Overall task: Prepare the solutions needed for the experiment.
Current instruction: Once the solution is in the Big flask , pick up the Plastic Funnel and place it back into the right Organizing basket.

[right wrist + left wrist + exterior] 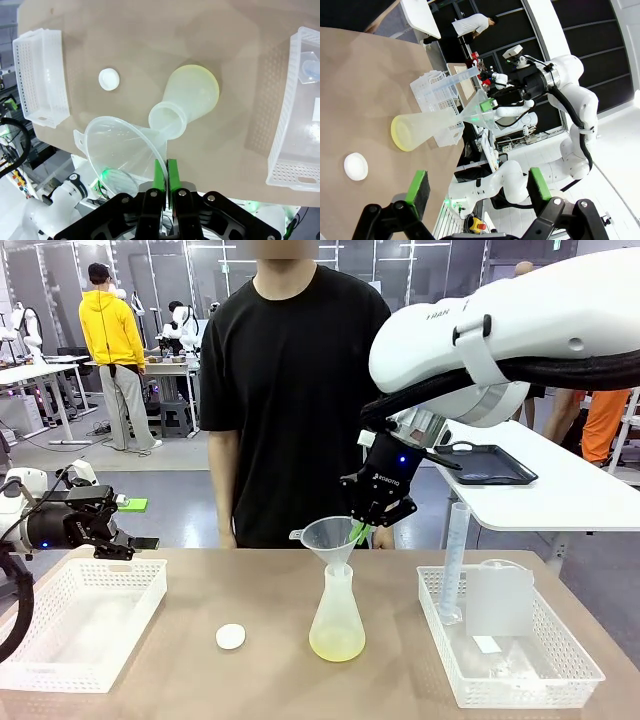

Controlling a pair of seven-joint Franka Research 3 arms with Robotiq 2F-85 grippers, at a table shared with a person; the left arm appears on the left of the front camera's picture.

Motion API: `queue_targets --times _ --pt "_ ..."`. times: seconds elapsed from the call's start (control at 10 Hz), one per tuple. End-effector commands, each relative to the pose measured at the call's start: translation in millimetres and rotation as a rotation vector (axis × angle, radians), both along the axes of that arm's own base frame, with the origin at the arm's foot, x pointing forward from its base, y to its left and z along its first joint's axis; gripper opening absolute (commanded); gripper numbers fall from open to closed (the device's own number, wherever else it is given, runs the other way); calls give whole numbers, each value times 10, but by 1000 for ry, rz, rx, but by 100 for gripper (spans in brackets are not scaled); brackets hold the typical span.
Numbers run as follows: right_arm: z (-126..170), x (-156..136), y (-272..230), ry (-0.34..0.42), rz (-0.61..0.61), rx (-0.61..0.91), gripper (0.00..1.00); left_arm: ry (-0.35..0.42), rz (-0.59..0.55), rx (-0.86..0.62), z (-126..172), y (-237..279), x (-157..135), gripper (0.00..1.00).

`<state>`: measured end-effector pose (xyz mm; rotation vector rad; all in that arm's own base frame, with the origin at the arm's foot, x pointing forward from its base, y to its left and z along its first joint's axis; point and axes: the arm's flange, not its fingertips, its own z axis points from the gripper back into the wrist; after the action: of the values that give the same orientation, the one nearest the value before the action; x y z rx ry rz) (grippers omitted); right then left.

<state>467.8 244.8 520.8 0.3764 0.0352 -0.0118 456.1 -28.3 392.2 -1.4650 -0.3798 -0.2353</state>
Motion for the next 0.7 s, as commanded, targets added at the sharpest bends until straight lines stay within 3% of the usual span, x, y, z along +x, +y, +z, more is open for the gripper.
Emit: queue_targets --times 0.0,0.6 --pt "61 -172 -49 -54 35 49 0 -20 2 -1 5 5 2 100" --pt "388 -306 -146 -190 61 149 0 -20 2 -1 5 5 2 100"
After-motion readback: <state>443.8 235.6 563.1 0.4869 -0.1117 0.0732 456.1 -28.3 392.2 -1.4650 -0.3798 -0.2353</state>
